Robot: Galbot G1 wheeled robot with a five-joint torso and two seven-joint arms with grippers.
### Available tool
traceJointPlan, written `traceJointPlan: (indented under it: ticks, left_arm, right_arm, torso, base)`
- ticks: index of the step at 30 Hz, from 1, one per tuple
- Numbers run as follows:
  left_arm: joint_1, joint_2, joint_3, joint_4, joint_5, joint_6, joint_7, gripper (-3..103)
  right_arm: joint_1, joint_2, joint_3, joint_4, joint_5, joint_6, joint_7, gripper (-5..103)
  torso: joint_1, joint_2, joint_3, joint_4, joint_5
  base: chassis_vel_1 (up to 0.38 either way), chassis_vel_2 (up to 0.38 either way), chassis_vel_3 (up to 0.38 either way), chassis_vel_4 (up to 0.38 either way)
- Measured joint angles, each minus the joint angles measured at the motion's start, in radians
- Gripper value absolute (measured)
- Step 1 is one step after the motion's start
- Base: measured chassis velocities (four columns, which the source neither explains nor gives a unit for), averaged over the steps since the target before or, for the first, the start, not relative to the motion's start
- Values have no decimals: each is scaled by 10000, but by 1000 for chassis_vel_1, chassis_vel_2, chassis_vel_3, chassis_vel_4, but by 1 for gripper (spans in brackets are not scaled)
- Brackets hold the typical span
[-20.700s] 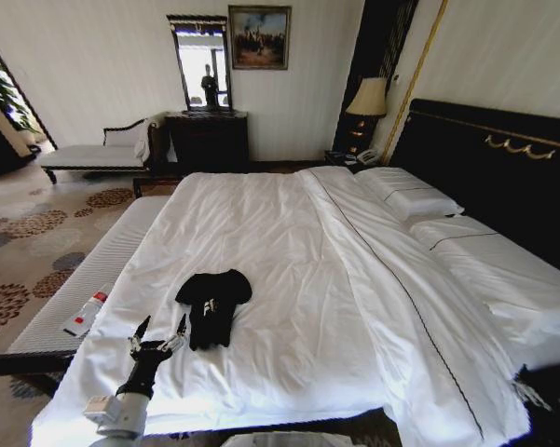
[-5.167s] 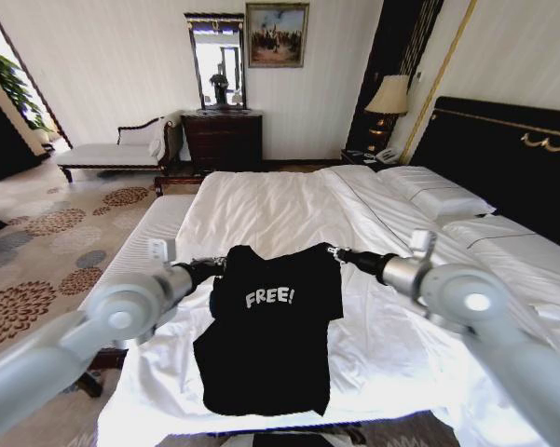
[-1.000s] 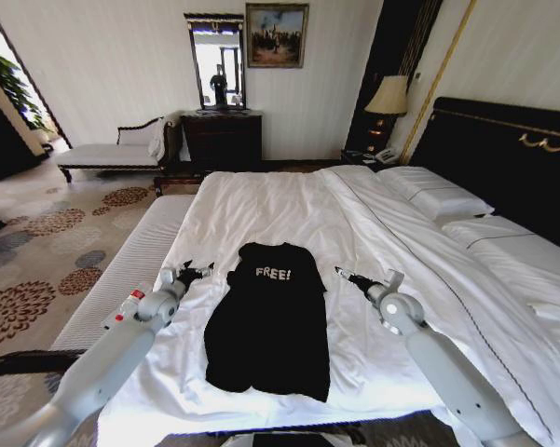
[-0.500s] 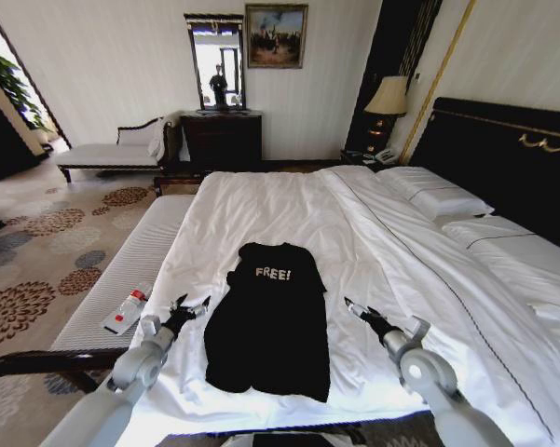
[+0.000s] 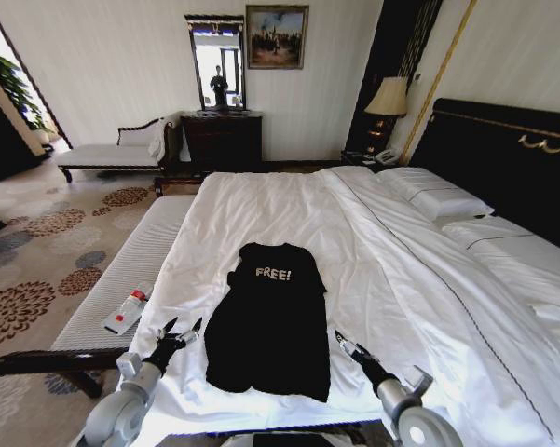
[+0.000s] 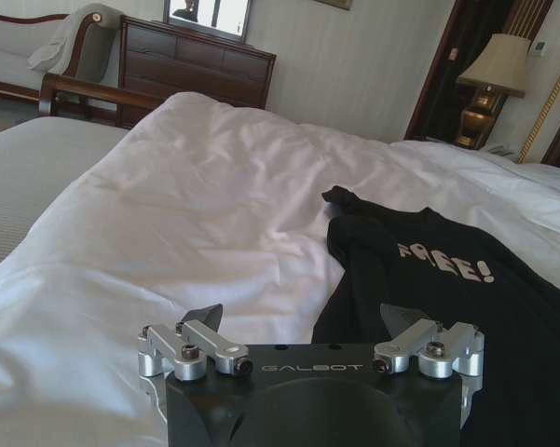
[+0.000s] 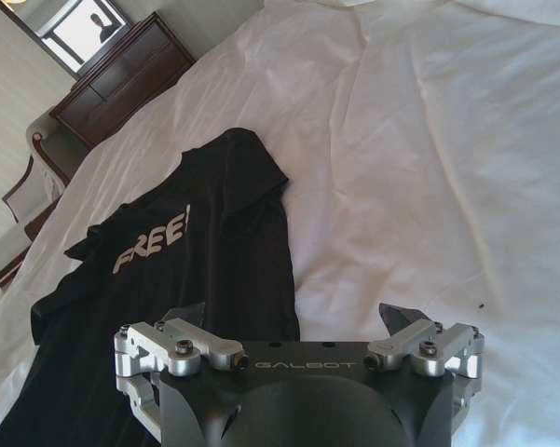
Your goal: Fold the clothes on the bed.
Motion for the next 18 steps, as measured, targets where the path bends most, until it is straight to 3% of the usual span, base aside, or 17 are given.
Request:
traceJointPlan:
  ticks: [5,10,18]
  left_arm:
    - [259,-23,180,-375,-123,28,-115,97]
    - [668,-302,250,-930,-164,201,-599,100]
    - [1029,-543,265,-1523,-52,456,-744,100]
  right_arm:
    - [-469,-4,72,-178,536,199,-401,100]
    - [-840,174,32,-173,1620,-105,-641,100]
    - [-914,211,-232,-935,2615,-517,-1098,100]
  torso:
    - [0,0,0,-2,1]
    - [1,0,0,-1,2]
    - [1,0,0,-1,2]
  base:
    - [0,0,0,0]
    - [0,0,0,0]
    - [0,0,0,0]
